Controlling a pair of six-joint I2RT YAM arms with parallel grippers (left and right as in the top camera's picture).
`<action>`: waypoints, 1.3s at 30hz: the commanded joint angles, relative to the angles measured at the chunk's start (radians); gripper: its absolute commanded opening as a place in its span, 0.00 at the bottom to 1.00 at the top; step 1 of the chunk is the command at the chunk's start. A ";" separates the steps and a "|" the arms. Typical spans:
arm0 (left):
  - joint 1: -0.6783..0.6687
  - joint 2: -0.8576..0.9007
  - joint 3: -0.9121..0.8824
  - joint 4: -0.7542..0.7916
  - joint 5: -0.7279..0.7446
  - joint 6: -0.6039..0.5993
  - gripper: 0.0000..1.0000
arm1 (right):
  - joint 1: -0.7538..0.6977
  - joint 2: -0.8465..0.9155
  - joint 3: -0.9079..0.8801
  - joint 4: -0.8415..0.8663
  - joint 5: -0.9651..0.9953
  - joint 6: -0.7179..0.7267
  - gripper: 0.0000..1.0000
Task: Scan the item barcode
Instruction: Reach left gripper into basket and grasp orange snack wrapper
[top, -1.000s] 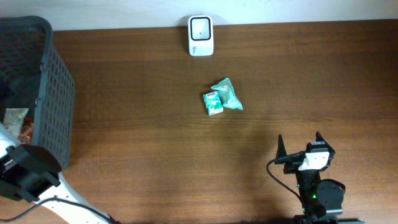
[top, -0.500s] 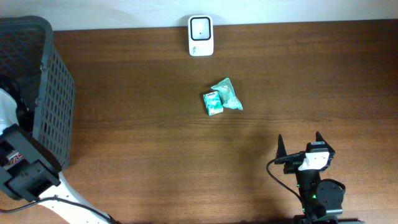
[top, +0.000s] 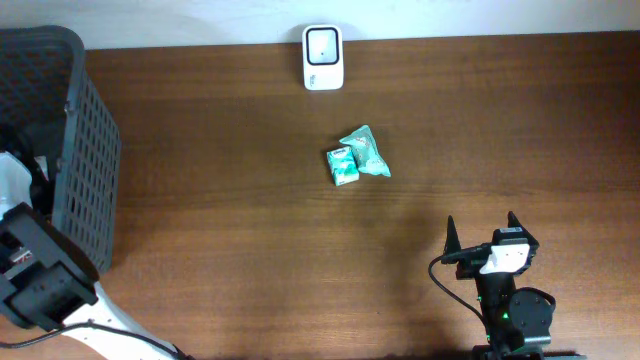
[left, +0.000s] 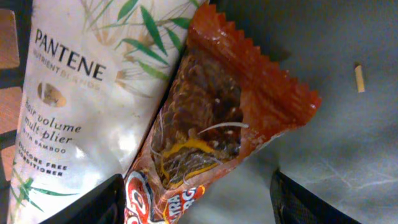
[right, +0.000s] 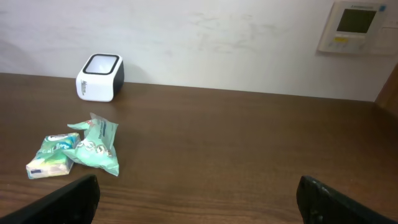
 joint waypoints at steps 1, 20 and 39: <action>0.041 0.035 -0.063 -0.008 0.142 0.016 0.76 | 0.003 -0.005 -0.009 -0.003 0.002 -0.007 0.99; 0.176 0.034 -0.064 -0.057 0.523 -0.003 0.00 | 0.003 -0.005 -0.009 -0.003 0.002 -0.007 0.99; 0.177 -0.268 0.399 -0.057 1.151 -0.582 0.00 | 0.003 -0.005 -0.009 -0.003 0.002 -0.007 0.99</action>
